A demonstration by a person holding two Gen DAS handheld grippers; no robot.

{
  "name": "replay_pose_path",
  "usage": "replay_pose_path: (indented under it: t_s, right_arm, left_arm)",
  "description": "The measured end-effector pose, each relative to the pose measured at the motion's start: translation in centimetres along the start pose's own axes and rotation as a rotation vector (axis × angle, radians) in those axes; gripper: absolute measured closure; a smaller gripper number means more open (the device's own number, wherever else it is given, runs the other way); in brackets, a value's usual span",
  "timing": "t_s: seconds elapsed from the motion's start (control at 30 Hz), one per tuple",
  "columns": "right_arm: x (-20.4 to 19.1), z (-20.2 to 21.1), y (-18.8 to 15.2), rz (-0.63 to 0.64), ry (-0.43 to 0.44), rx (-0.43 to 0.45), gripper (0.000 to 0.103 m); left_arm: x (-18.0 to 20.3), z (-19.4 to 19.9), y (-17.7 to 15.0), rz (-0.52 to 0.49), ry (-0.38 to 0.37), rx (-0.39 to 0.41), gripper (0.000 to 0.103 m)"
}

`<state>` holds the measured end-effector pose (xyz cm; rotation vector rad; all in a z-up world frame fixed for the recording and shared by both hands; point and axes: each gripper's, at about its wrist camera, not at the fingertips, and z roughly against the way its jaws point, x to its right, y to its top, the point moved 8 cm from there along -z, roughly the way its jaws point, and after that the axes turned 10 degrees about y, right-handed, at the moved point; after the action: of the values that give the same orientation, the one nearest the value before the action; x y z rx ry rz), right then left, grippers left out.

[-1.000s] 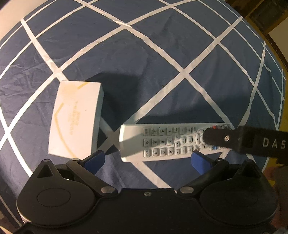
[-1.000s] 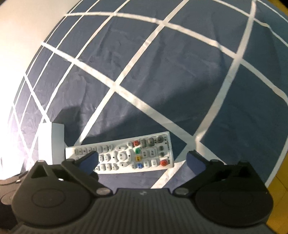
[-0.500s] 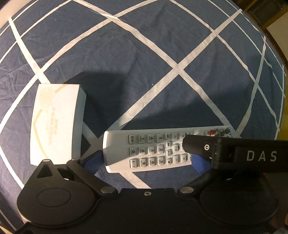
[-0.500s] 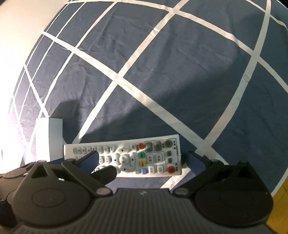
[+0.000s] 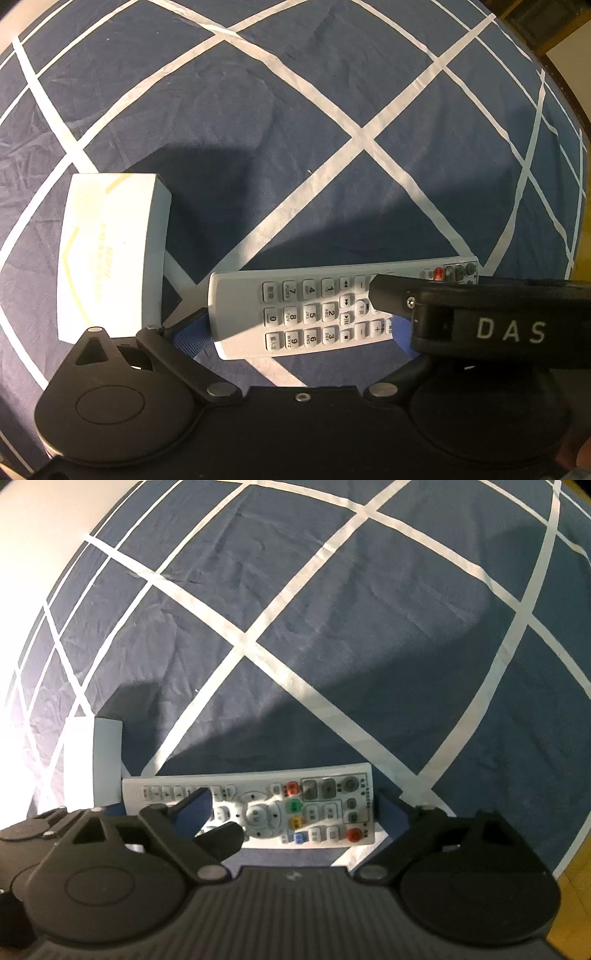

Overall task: Organize objects
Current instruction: 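Lift the TV remote with the right gripper and carry it to the box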

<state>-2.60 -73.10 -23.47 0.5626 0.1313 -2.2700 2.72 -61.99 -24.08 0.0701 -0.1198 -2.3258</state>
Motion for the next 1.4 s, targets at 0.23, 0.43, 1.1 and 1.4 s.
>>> replay_pose_path:
  t_s: [0.23, 0.43, 1.1, 1.4]
  right_arm:
    - [-1.0, 1.0, -0.8, 0.019, 0.001, 0.018, 0.011]
    - [-3.4, 2.4, -1.8, 0.056, 0.007, 0.038, 0.011]
    - [-19.1, 5.1, -9.4, 0.303, 0.087, 0.069, 0.011]
    - [-27.7, 4.9, -16.2, 0.434, 0.121, 0.051, 0.011]
  left_arm:
    - [-0.6, 1.6, -0.9, 0.006, 0.0, 0.023, 0.002]
    - [-2.0, 3.5, -1.6, 0.032, 0.005, 0.056, 0.002]
    - [-14.5, 13.0, -10.3, 0.239, 0.082, 0.194, 0.002]
    - [-22.2, 16.6, -17.4, 0.368, 0.117, 0.233, 0.002]
